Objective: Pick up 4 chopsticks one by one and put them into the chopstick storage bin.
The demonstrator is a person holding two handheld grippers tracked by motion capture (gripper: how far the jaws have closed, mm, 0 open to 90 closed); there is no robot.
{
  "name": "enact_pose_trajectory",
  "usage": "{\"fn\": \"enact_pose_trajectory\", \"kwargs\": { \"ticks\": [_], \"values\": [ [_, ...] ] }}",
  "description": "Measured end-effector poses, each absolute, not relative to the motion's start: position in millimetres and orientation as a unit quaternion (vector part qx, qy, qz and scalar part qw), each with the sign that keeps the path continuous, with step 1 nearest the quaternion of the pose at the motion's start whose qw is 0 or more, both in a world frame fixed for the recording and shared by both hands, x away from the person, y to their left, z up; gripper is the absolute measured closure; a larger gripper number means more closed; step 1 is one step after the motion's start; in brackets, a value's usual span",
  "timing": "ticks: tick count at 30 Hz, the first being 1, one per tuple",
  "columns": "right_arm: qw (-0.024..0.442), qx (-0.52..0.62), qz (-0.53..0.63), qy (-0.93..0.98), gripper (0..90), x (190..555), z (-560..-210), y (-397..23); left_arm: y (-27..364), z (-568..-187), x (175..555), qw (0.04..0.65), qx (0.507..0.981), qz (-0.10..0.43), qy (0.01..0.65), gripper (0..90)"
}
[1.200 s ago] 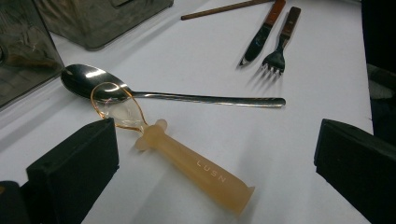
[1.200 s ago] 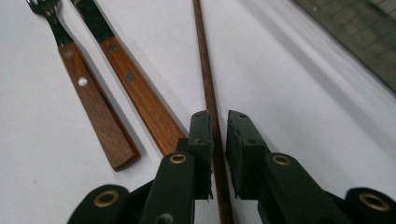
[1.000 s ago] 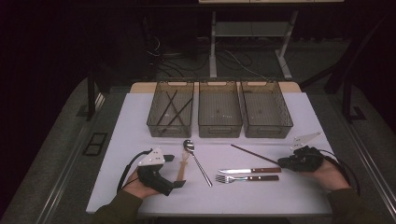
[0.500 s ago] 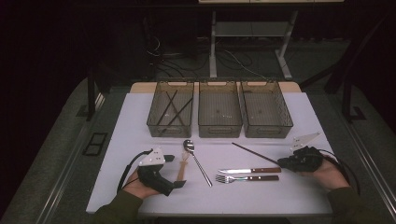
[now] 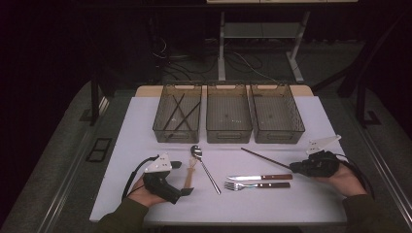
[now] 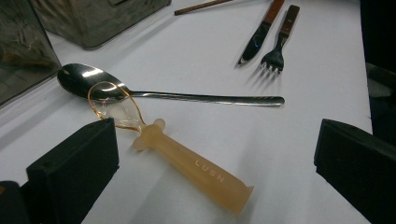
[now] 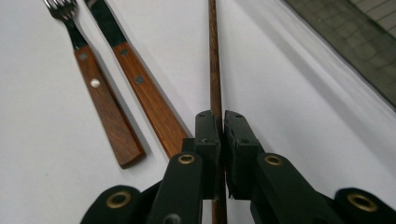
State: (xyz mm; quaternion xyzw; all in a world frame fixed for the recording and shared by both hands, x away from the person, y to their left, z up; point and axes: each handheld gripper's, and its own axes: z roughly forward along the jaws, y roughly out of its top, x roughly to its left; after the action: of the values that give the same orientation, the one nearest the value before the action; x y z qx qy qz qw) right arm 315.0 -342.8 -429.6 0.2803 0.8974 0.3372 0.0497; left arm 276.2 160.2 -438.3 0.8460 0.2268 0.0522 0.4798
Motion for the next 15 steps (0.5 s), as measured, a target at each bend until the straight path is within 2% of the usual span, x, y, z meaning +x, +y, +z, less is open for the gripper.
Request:
{"fn": "enact_pose_trajectory", "kwargs": {
  "ticks": [15],
  "values": [
    [0.048,0.277,0.390,0.877,84.8,308.6,-410.3,-342.6,160.3,-438.6,276.7,0.478,0.847,0.052,0.227,0.0]
  ]
}}
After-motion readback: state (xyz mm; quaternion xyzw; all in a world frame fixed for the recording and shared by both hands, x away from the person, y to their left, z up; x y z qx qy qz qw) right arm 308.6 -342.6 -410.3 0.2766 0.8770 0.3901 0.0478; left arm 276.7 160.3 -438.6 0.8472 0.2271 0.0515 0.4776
